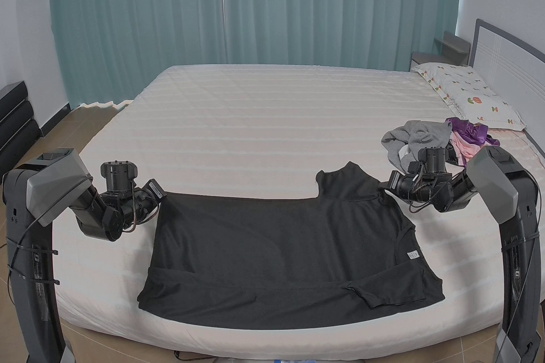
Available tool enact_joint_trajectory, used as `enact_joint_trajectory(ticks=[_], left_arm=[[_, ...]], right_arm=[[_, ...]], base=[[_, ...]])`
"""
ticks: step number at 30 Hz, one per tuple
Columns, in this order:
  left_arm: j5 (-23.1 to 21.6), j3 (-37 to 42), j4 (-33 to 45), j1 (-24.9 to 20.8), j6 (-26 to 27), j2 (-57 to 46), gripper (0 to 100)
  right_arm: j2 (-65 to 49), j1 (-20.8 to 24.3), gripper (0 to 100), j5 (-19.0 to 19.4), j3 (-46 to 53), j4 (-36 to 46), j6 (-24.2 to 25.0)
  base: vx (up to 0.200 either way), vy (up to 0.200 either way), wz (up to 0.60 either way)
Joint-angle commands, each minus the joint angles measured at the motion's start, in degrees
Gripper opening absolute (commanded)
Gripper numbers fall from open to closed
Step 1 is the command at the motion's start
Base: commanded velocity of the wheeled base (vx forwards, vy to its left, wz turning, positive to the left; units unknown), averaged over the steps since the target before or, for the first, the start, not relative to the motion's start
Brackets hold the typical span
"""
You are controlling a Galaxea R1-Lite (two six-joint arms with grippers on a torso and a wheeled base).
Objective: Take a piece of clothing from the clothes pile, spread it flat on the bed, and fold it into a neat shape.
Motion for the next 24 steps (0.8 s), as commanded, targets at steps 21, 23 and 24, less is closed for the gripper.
enact_joint_trajectory(ticks=[21, 23, 24], left_arm=[[0.45, 2.15, -1.34, 1.84, 0.56, -4.19, 0], [0.45, 2.23, -1.26, 1.84, 0.56, -4.55, 0], [0.45, 2.23, -1.34, 1.84, 0.56, -4.63, 0]], right_arm=[[-10.73, -3.05, 0, 1.07, 11.48, -7.96, 2.34], [-10.99, -3.31, 0, 1.07, 11.65, -7.96, 2.43], [-11.08, -3.4, 0, 1.07, 11.65, -8.05, 2.43]], base=[[0.0, 0.0, 0.0], [0.0, 0.0, 0.0], [0.0, 0.0, 0.0]])
